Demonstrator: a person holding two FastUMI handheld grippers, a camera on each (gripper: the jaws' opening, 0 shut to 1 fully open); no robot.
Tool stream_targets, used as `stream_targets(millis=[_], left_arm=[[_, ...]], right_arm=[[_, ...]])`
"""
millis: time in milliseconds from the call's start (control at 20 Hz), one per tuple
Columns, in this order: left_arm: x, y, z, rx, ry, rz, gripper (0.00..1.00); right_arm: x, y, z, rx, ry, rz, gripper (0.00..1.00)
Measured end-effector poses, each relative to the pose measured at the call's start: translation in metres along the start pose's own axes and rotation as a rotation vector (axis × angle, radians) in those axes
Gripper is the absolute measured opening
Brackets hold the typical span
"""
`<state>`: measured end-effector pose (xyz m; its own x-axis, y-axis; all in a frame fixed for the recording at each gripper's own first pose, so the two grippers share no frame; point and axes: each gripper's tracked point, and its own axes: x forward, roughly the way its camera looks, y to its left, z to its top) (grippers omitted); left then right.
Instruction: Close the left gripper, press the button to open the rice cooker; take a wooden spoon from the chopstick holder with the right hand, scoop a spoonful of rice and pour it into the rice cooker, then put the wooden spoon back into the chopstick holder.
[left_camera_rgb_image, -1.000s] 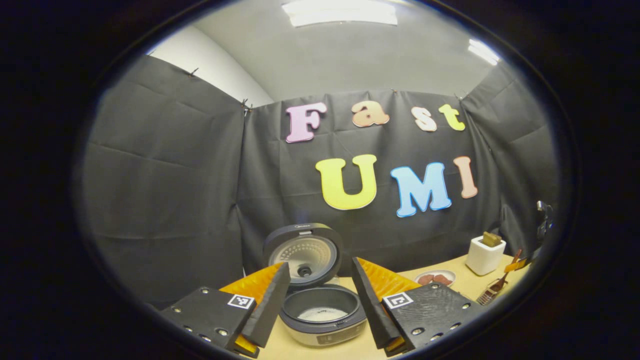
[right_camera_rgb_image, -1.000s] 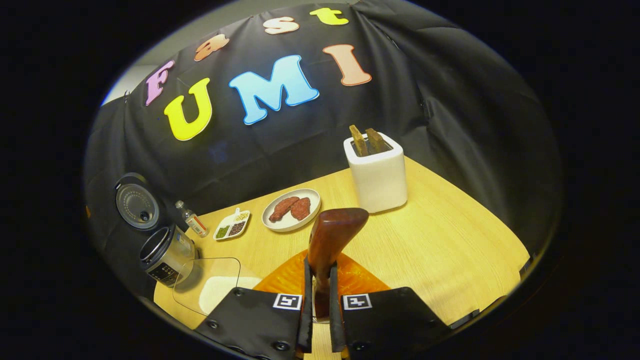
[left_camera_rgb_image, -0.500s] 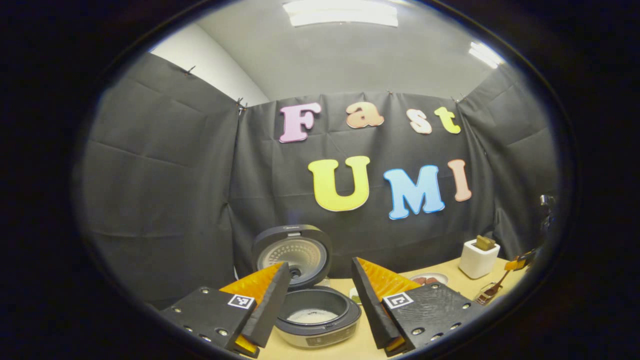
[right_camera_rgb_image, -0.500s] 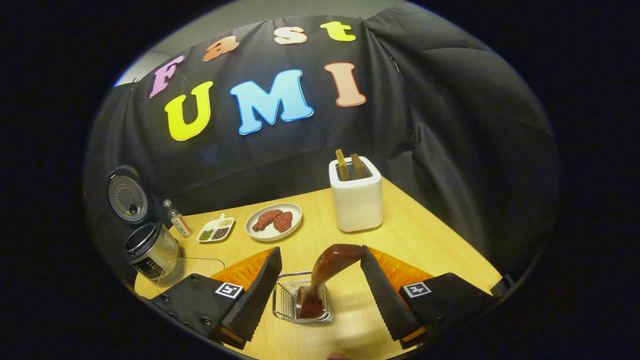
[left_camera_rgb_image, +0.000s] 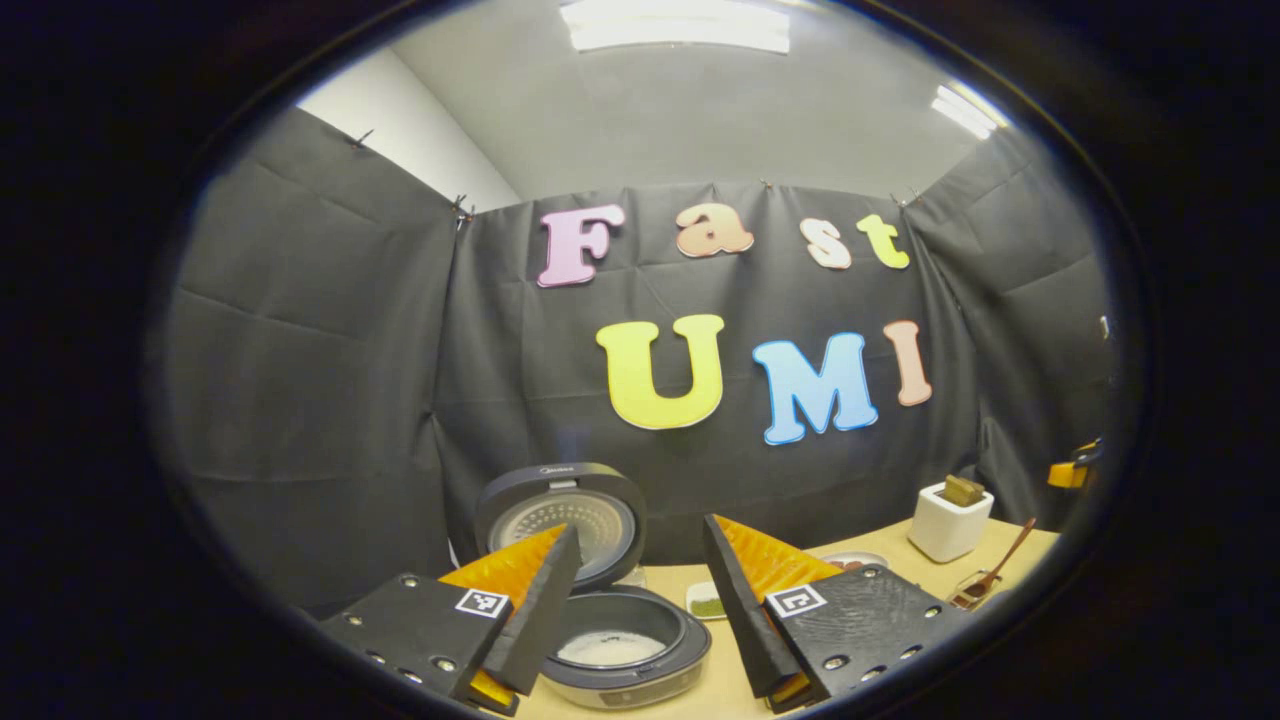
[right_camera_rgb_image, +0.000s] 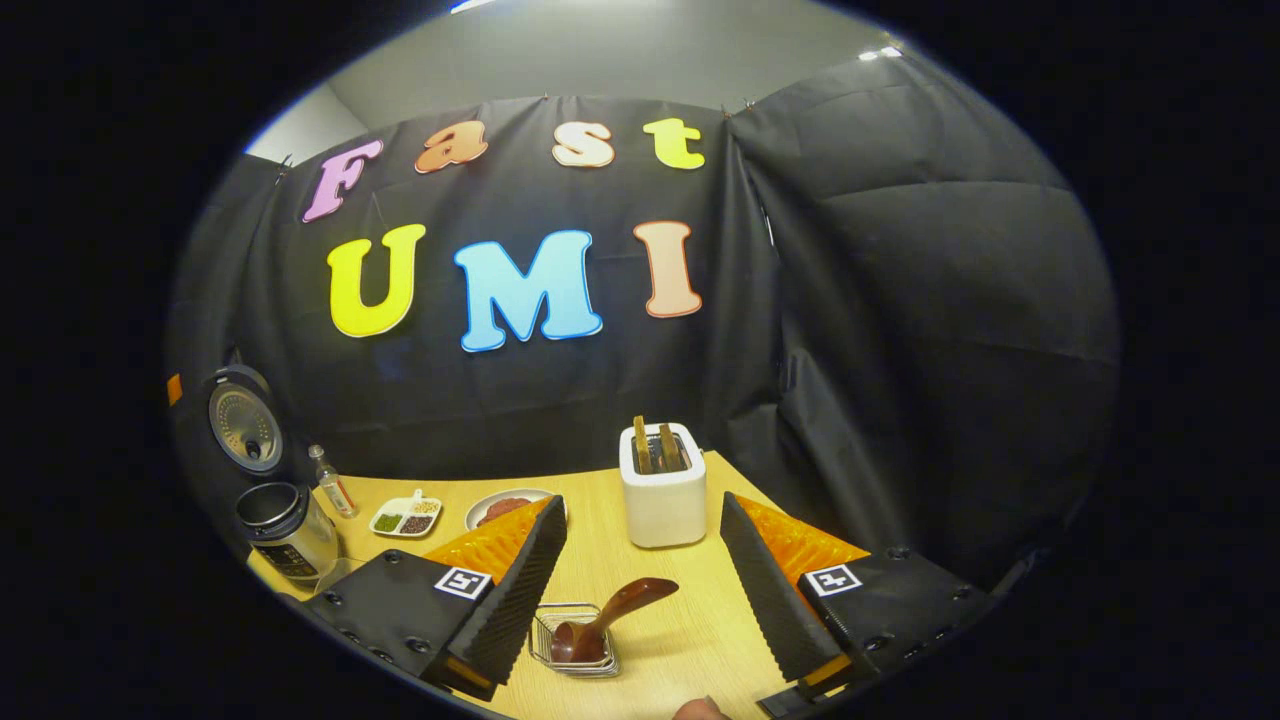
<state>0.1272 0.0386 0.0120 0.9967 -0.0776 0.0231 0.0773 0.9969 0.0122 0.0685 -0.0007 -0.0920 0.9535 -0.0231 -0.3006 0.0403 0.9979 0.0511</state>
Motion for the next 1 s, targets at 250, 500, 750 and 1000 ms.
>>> stream_targets(millis=[250,500,750,1000], left_arm=[[0.035,0.015,0.019,0.011,-0.025,0.002,0.77],[0.072,0.039,0.038,0.005,-0.044,0.011,0.77],[0.123,0.071,0.046,-0.002,-0.046,0.024,0.77],[0.177,0.093,0.039,-0.013,-0.028,0.025,0.77]], right_arm=[[-0.016,0.015,0.018,-0.018,-0.049,-0.002,0.98],[-0.024,0.031,0.018,-0.049,-0.065,-0.016,0.98],[-0.029,0.050,0.017,-0.058,-0.078,-0.031,0.98],[-0.028,0.070,0.009,-0.072,-0.070,-0.041,0.98]])
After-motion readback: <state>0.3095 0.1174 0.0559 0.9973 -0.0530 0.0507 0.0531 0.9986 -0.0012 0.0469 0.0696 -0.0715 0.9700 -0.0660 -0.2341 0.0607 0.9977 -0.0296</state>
